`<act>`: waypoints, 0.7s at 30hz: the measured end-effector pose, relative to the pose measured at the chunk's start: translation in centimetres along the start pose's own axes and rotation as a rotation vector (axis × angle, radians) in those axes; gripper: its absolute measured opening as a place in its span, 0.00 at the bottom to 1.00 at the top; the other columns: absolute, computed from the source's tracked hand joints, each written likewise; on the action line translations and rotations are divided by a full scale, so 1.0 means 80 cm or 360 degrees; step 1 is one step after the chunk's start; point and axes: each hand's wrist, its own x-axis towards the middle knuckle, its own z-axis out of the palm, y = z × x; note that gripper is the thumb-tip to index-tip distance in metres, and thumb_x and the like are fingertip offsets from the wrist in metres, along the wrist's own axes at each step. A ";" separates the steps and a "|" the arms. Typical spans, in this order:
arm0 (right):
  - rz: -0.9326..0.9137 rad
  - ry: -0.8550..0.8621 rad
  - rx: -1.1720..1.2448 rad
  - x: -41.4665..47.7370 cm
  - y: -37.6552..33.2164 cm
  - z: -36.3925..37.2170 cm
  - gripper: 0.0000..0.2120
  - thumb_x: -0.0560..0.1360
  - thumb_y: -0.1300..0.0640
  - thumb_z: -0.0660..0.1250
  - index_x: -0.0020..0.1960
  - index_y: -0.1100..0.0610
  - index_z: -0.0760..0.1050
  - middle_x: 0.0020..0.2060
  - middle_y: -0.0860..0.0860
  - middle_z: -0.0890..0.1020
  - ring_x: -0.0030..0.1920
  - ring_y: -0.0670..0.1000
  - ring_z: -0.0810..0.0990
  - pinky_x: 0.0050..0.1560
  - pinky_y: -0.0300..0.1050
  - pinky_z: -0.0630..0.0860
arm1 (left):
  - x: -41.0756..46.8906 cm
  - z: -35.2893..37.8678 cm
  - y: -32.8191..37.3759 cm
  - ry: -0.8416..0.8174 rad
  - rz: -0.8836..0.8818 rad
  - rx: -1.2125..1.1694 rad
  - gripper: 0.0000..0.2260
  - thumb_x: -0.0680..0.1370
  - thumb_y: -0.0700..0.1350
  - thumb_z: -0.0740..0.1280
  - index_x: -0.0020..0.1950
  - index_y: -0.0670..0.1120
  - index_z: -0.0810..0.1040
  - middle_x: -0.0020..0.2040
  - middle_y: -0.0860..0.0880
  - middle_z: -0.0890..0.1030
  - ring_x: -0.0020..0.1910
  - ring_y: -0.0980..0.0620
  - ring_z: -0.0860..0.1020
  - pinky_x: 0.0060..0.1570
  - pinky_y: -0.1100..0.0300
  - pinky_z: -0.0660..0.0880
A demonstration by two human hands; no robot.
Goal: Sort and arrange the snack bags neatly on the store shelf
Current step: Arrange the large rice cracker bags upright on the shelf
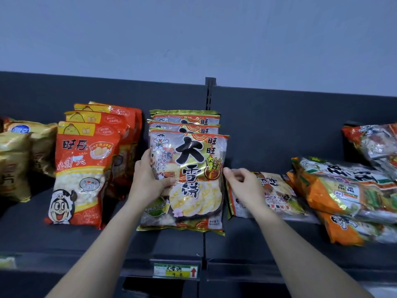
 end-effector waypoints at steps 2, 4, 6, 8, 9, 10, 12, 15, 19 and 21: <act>0.0080 -0.0154 -0.0411 0.007 0.016 -0.012 0.29 0.72 0.33 0.63 0.65 0.51 0.74 0.61 0.49 0.79 0.63 0.53 0.75 0.62 0.54 0.73 | -0.001 0.002 0.000 0.0022 0.0038 0.0024 0.44 0.66 0.42 0.80 0.76 0.51 0.58 0.64 0.51 0.66 0.63 0.54 0.65 0.60 0.59 0.66; 0.0133 -0.0761 -0.0857 0.009 0.026 -0.021 0.44 0.68 0.35 0.70 0.77 0.50 0.59 0.76 0.51 0.62 0.76 0.56 0.59 0.74 0.59 0.57 | -0.002 0.003 0.002 0.0025 0.0050 0.0035 0.44 0.66 0.42 0.79 0.75 0.51 0.59 0.61 0.53 0.65 0.63 0.54 0.65 0.58 0.60 0.64; 0.0044 -0.1092 -0.1213 0.007 0.030 -0.026 0.51 0.67 0.42 0.75 0.79 0.48 0.48 0.79 0.52 0.48 0.78 0.54 0.46 0.76 0.58 0.47 | 0.001 0.003 -0.003 0.0038 0.0039 0.0040 0.44 0.65 0.42 0.80 0.75 0.50 0.60 0.62 0.52 0.66 0.65 0.51 0.66 0.62 0.56 0.65; -0.0193 -0.0897 -0.1404 0.002 0.034 -0.026 0.43 0.69 0.51 0.73 0.78 0.47 0.55 0.77 0.53 0.58 0.76 0.55 0.56 0.73 0.55 0.59 | 0.002 0.003 -0.006 0.0021 0.0019 0.0013 0.45 0.64 0.43 0.81 0.75 0.50 0.60 0.64 0.51 0.66 0.65 0.51 0.67 0.65 0.55 0.66; -0.0327 -0.0704 -0.1438 0.000 0.036 -0.025 0.35 0.70 0.54 0.71 0.75 0.47 0.62 0.72 0.52 0.67 0.72 0.56 0.65 0.67 0.52 0.67 | 0.001 0.002 -0.004 0.0013 0.0010 0.0008 0.45 0.64 0.43 0.81 0.75 0.50 0.60 0.64 0.51 0.66 0.63 0.52 0.67 0.65 0.56 0.65; -0.0446 -0.0517 -0.1453 -0.004 0.037 -0.025 0.28 0.71 0.56 0.69 0.70 0.48 0.69 0.65 0.51 0.74 0.66 0.55 0.71 0.59 0.48 0.72 | 0.000 0.002 -0.003 0.0012 0.0009 0.0002 0.45 0.65 0.42 0.80 0.75 0.50 0.60 0.63 0.51 0.66 0.62 0.53 0.67 0.63 0.57 0.65; -0.0572 -0.0282 -0.1389 -0.012 0.041 -0.027 0.14 0.72 0.59 0.65 0.57 0.50 0.76 0.52 0.49 0.78 0.57 0.55 0.76 0.44 0.45 0.69 | -0.001 0.002 -0.004 0.0006 0.0014 0.0002 0.44 0.66 0.43 0.80 0.76 0.50 0.59 0.65 0.49 0.66 0.63 0.52 0.67 0.61 0.57 0.64; -0.0607 -0.0031 -0.1145 -0.014 0.045 -0.034 0.06 0.72 0.63 0.65 0.43 0.52 0.74 0.40 0.48 0.73 0.50 0.56 0.76 0.39 0.44 0.62 | 0.000 0.004 -0.011 0.0000 0.0012 -0.0018 0.44 0.66 0.44 0.80 0.76 0.50 0.59 0.68 0.48 0.66 0.66 0.50 0.67 0.63 0.55 0.64; -0.0641 0.0394 -0.0752 -0.009 0.031 -0.045 0.08 0.71 0.65 0.66 0.37 0.56 0.69 0.35 0.46 0.68 0.40 0.54 0.70 0.35 0.45 0.60 | 0.002 0.004 -0.015 0.0000 -0.0031 -0.0048 0.44 0.63 0.50 0.81 0.73 0.56 0.60 0.66 0.50 0.70 0.62 0.49 0.72 0.64 0.45 0.71; -0.0650 0.0609 -0.0604 -0.008 0.010 -0.051 0.11 0.72 0.65 0.66 0.36 0.56 0.66 0.35 0.48 0.68 0.39 0.55 0.70 0.35 0.46 0.60 | 0.001 0.004 -0.017 -0.0018 -0.0032 -0.0082 0.41 0.61 0.53 0.80 0.69 0.62 0.62 0.64 0.50 0.74 0.61 0.47 0.75 0.59 0.41 0.74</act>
